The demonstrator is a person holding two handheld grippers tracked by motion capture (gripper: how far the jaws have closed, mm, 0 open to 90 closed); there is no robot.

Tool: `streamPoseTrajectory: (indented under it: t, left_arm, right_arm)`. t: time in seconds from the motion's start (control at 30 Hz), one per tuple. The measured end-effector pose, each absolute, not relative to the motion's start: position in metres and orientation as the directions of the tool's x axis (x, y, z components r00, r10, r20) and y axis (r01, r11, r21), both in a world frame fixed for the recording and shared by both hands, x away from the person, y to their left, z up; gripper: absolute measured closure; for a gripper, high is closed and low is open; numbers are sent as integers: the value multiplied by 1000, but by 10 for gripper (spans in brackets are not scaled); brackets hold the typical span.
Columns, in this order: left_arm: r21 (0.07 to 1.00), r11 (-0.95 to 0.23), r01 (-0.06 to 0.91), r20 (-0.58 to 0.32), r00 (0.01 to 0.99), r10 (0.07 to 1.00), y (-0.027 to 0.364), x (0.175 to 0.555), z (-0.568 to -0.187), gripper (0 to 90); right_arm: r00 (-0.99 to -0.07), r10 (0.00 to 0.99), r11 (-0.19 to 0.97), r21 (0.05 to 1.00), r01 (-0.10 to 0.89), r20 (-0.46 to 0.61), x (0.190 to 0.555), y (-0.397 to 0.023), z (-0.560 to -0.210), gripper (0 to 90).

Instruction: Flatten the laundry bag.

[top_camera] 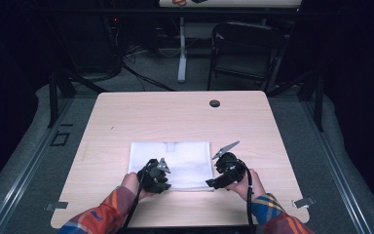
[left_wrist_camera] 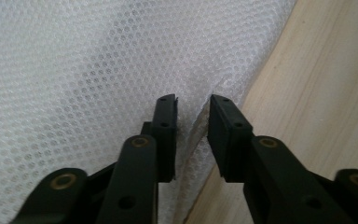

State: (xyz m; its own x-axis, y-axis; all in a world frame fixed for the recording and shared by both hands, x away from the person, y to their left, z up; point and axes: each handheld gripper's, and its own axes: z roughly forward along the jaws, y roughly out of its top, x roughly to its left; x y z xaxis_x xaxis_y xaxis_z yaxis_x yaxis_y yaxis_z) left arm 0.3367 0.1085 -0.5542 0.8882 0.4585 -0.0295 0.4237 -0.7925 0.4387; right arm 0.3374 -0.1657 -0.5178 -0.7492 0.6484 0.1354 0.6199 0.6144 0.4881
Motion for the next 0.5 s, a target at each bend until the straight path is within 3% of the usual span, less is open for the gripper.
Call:
streamPoseTrajectory:
  t: [0.13, 0.5]
  left_arm:
    - [448, -799, 401, -23, 899, 438, 106, 334, -555, 827]
    - [473, -789, 392, -25, 901, 432, 108, 333, -550, 880]
  right_arm:
    - [-745, 654, 608, 493, 622, 134, 336, -165, -518, 396]
    - [-773, 624, 630, 511, 585, 115, 330, -160, -514, 583]
